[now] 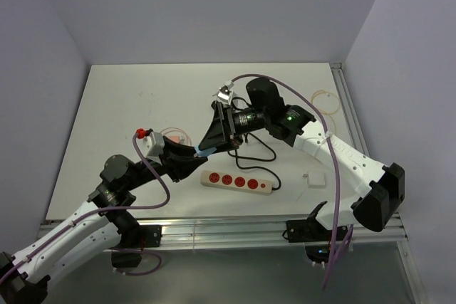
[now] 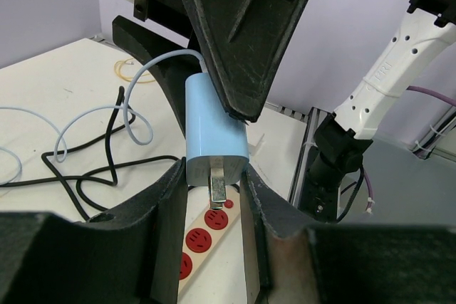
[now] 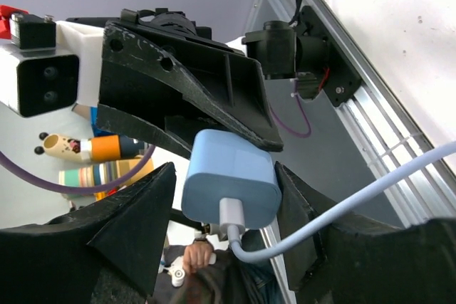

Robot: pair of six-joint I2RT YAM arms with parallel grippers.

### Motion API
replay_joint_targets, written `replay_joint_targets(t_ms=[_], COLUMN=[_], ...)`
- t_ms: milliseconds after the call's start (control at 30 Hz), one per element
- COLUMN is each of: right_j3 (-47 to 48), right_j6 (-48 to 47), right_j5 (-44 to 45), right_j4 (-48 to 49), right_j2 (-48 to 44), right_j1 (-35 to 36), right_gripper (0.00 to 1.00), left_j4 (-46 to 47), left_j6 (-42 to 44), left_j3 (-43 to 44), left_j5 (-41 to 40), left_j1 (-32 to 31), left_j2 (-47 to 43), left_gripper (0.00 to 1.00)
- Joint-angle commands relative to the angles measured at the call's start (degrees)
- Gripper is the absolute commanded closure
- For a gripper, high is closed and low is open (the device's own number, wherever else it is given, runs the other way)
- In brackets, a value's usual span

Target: Insert the plug

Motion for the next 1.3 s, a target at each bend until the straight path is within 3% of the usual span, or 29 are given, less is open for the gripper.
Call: replay_joint_targets(t_ms=[0, 233, 600, 700, 733, 767, 833, 867, 900, 933, 967, 1000, 1033, 1067, 1100, 1267], right_j3=[3.5, 1.9, 2.5, 2.1, 1.8, 1.6, 1.4, 2.5, 4.0, 6.1, 8.5, 8.3, 7.5, 5.1, 3.6, -5.4], right_j6=[1.1, 2.0, 0.7, 0.3, 0.4, 0.0, -1.4, -4.8, -7.9, -11.6, -17.6, -19.3, -20.3, -21.5, -21.7, -20.7], right_j5=[-2.5, -4.0, -6.5, -7.0, -7.2, -7.2, -5.2, -3.3, -0.3, 5.1, 16.3, 22.9, 28.7, 39.0, 43.1, 58.8], right_j4=[1.3, 2.6, 0.5, 0.3, 0.6, 0.7, -1.2, -3.0, -6.3, -15.4, -18.6, -20.6, -23.2, -23.7, -24.3, -28.7], right_j2=[0.4, 0.6, 2.5, 2.6, 2.4, 1.9, 1.2, 0.4, 0.1, -0.2, -0.9, -1.7, -3.4, -4.3, -5.3, -9.0], right_j1=[-0.3, -0.7, -2.6, -2.7, -2.6, -2.6, -2.5, -2.7, -2.7, -3.0, -3.2, -3.3, -3.3, -3.3, -3.3, -3.6], right_gripper=[0.35, 0.42, 0.41, 0.64, 0.85, 0.97, 1.00, 1.00, 1.00, 1.00, 1.00, 1.00, 1.00, 1.00, 1.00, 1.00], left_j4=[3.0, 3.4, 3.2, 2.7, 2.6, 2.3, -0.2, -3.2, -5.3, -7.7, -11.3, -17.9, -22.4, -25.5, -28.7, -27.6], left_j6=[1.2, 1.1, 1.1, 1.1, 1.1, 1.1, 0.0, -0.5, -1.3, -4.6, -6.9, -13.7, -17.6, -20.9, -24.2, -28.9], left_j3=[0.7, 0.1, 0.2, 0.6, 0.8, 1.1, 2.2, 2.8, 3.4, 5.0, 6.1, 8.0, 8.9, 9.7, 10.9, 9.9], left_j5=[1.6, 2.0, 2.4, 2.2, 1.9, 1.6, -3.1, -5.3, -13.8, -19.2, -25.9, -37.8, -43.3, -46.0, -46.7, -42.5], left_j1=[-0.1, -0.1, -0.1, -0.1, -0.1, -0.1, -0.1, -0.1, -0.1, -0.1, -0.1, -0.1, -0.1, -0.1, 0.0, 0.2], left_j2=[-0.3, -0.4, -0.2, 0.0, 0.0, 0.1, 0.1, 0.2, 0.1, 0.3, 0.8, 1.4, 3.0, 4.0, 5.1, 11.2], left_gripper=[1.00, 0.99, 1.00, 1.00, 1.00, 1.00, 0.79, 0.52, 0.43, 0.17, 0.10, 0.01, 0.00, 0.01, 0.00, 0.00])
